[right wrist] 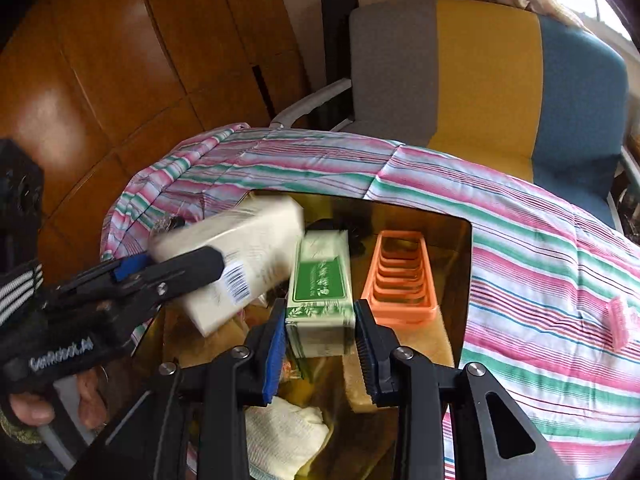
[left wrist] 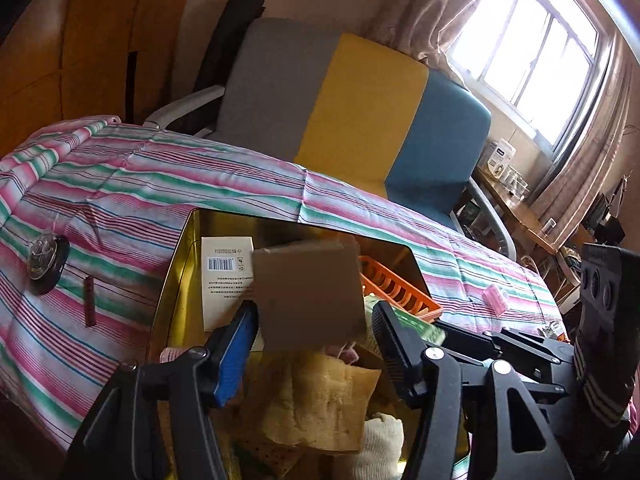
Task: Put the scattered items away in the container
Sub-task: 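Lower both boxes into the gold tin and open both tools, then grasp the pink hair roller with the left tool while the right tool grasps the orange snack bag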
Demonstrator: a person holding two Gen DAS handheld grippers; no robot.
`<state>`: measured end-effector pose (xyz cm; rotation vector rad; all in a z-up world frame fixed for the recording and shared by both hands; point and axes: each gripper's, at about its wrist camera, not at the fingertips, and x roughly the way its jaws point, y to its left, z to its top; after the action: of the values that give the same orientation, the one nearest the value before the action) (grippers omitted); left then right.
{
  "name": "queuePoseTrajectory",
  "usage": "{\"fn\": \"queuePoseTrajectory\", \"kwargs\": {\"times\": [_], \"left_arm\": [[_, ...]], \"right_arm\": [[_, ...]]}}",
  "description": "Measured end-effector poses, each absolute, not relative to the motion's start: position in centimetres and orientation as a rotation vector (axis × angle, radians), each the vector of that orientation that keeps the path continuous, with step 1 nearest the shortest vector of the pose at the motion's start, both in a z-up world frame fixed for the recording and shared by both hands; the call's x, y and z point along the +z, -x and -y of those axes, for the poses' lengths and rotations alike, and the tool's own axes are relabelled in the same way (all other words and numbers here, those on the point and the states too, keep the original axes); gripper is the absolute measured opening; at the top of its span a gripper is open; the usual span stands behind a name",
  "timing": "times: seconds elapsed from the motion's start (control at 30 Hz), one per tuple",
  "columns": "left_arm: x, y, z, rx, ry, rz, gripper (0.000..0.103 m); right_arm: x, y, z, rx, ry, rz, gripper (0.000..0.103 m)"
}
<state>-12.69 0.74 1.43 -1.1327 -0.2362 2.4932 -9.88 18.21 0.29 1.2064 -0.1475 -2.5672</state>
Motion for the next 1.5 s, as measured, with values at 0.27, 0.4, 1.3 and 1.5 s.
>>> {"fn": "queuePoseTrajectory", "kwargs": {"times": [0.27,0.4,1.3,1.5], "left_arm": [[1.6,10.1,-0.2,2.521,1.099,0.251,0.061],[2.3,8.4,-1.3,2.494,1.072,0.233,0.061],[1.3,6.8,-30.8,2.047,1.144,-0.283,0.067],[-0.6,10.0,-36.9,2.021,1.214,-0.275,0.077]], "right_arm": [[-0.7,7.0,-20.9,-2.578,-1.218,0.220,0.034],[-1.4,4.6,-23.9,-2.616,-1.228,0.317,0.042],[-7.0,-14.8,-53.9,-3.193,-1.363,1.023,0.067],[-7.2,-14.6,-55.5,-3.224,-1.342,0.992,0.070]]}}
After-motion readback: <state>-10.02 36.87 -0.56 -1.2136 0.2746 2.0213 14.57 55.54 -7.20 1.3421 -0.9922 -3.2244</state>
